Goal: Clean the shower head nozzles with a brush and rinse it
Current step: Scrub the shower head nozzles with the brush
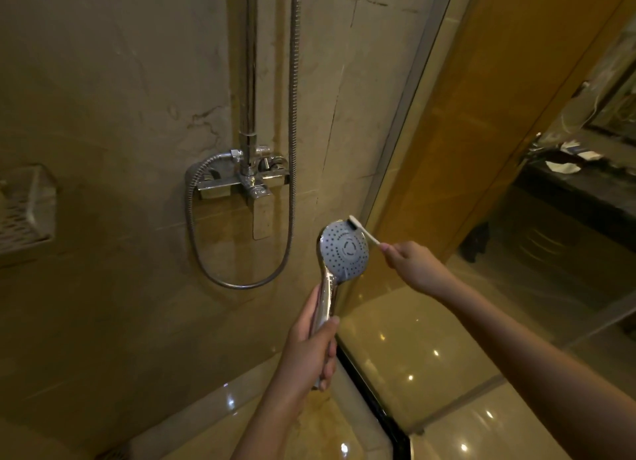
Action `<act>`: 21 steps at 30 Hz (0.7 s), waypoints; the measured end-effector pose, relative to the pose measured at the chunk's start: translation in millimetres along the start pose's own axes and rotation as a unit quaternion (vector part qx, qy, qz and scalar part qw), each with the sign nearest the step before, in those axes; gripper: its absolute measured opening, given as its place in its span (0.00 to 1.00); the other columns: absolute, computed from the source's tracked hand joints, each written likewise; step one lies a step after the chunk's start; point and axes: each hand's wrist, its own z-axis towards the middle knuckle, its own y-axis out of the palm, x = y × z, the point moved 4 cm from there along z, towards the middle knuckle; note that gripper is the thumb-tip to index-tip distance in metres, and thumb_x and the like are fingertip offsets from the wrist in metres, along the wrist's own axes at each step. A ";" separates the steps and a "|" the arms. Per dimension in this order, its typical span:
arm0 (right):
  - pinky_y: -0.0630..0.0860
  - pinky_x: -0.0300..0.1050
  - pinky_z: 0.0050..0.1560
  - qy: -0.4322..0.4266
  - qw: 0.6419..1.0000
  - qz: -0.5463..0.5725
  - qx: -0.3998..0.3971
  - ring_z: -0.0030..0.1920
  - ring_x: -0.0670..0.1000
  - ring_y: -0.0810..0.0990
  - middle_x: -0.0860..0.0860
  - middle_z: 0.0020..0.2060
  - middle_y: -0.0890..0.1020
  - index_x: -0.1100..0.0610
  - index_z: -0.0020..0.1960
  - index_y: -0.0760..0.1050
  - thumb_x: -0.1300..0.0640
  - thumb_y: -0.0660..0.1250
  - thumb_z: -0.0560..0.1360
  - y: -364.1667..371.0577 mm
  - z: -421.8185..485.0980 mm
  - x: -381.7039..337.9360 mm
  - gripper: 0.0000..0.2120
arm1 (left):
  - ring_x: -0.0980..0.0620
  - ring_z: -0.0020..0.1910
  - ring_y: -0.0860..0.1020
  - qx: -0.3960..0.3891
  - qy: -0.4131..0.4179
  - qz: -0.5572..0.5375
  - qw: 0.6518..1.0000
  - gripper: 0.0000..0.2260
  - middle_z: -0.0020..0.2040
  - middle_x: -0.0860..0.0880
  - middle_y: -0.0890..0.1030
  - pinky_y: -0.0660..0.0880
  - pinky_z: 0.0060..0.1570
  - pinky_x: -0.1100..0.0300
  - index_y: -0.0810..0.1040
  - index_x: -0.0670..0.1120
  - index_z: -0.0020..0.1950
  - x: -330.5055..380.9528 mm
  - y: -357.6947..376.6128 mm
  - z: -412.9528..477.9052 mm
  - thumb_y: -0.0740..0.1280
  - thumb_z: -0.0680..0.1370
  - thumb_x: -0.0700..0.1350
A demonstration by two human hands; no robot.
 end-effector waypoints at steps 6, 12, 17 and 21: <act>0.71 0.41 0.31 -0.017 0.998 -0.055 0.009 0.28 0.47 0.71 0.48 0.28 0.72 0.54 0.36 0.70 0.44 0.53 0.80 7.9 -5.9 -4.8 0.20 | 0.54 0.18 0.64 0.016 0.030 0.027 0.999 0.25 0.26 0.49 0.67 0.60 0.16 0.67 0.61 0.71 0.65 2.1 3.1 1.0 0.60 0.79 0.42; 0.73 0.43 0.31 -0.038 0.994 -0.105 0.001 0.28 0.48 0.72 0.49 0.29 0.74 0.53 0.36 0.71 0.43 0.53 0.80 17.6 -8.9 -14.5 0.20 | 0.54 0.19 0.64 0.024 0.033 0.026 0.999 0.26 0.25 0.50 0.68 0.60 0.17 0.67 0.61 0.72 0.64 1.0 -3.5 -0.5 0.60 0.79 0.42; 0.77 0.46 0.36 -0.006 0.994 -0.108 0.015 0.30 0.49 0.74 0.51 0.31 0.75 0.57 0.40 0.73 0.42 0.52 0.80 12.4 -5.6 -9.1 0.22 | 0.54 0.19 0.64 0.038 0.032 0.036 0.998 0.25 0.25 0.50 0.67 0.60 0.17 0.67 0.61 0.72 0.62 2.0 -10.9 -3.2 0.60 0.79 0.41; 0.79 0.48 0.38 -0.040 0.987 -0.153 -0.009 0.31 0.49 0.75 0.51 0.31 0.75 0.57 0.39 0.73 0.42 0.52 0.80 25.8 -10.4 -16.6 0.23 | 0.55 0.18 0.64 0.047 0.025 0.031 0.998 0.26 0.24 0.50 0.67 0.60 0.17 0.67 0.60 0.70 0.65 -0.2 -19.1 -1.2 0.60 0.79 0.40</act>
